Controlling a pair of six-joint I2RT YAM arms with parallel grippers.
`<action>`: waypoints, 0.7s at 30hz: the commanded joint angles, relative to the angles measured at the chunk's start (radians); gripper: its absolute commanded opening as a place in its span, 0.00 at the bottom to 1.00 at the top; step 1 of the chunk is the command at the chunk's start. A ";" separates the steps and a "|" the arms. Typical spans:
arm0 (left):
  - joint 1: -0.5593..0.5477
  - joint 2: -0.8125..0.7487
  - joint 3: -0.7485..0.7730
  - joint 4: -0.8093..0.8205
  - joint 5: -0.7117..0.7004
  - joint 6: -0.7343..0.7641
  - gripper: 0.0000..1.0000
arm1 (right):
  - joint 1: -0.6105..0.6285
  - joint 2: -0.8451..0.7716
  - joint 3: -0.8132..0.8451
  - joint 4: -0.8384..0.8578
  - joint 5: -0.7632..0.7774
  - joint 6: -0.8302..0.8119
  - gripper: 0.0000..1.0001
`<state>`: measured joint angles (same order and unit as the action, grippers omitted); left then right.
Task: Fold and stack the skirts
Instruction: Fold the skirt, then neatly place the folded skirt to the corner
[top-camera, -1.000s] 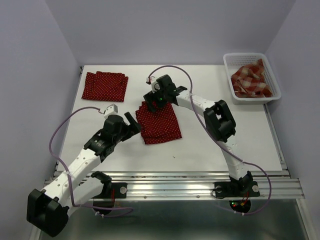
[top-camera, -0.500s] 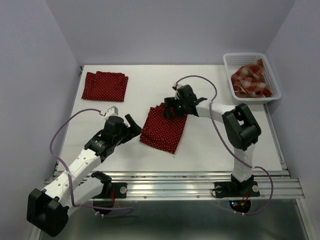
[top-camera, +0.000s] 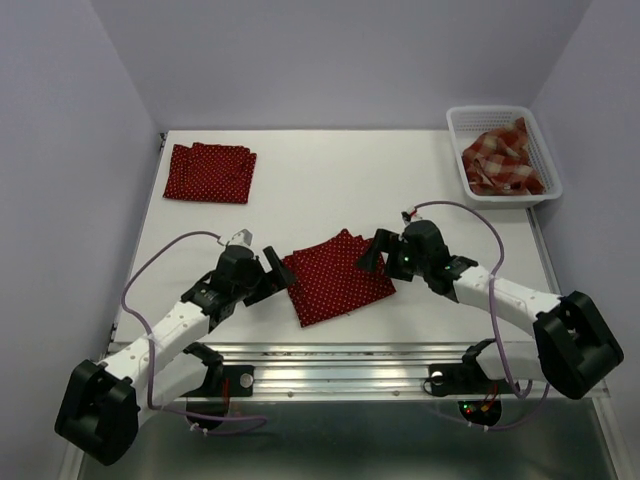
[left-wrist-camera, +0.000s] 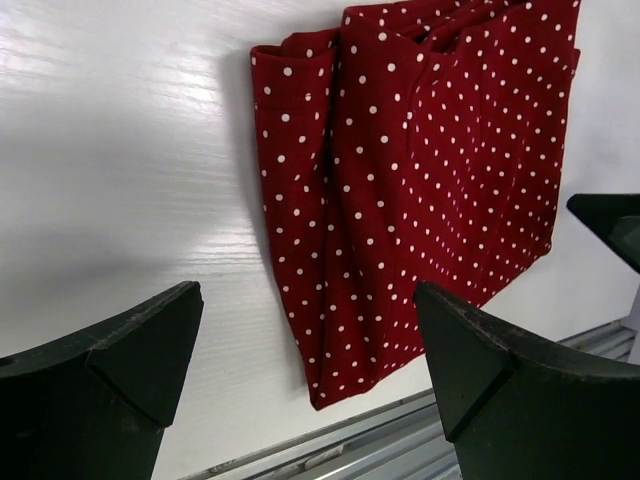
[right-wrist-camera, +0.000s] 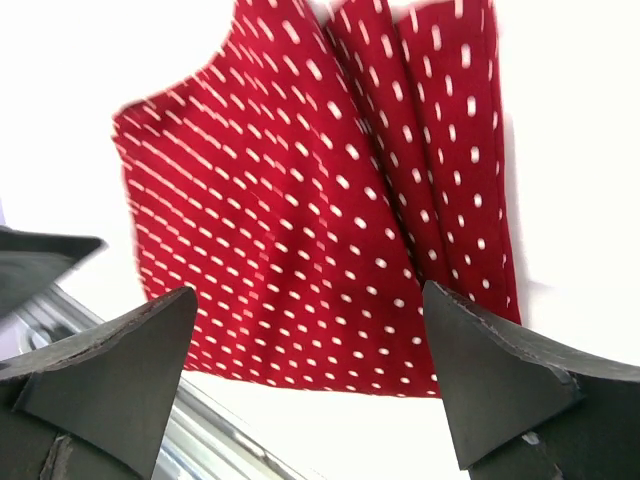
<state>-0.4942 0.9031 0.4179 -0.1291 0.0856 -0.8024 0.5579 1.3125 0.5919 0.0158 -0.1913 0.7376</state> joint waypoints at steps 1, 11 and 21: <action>-0.014 0.009 -0.063 0.169 0.078 -0.018 0.99 | 0.007 -0.096 0.032 -0.013 0.145 0.002 1.00; -0.052 0.262 -0.034 0.315 0.112 0.032 0.99 | 0.007 -0.116 0.054 -0.102 0.234 -0.043 1.00; -0.079 0.520 0.033 0.364 0.118 0.058 0.54 | 0.007 -0.151 0.049 -0.117 0.288 -0.076 1.00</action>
<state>-0.5564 1.3418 0.4397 0.2901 0.2161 -0.7864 0.5579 1.1938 0.6205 -0.1036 0.0486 0.6903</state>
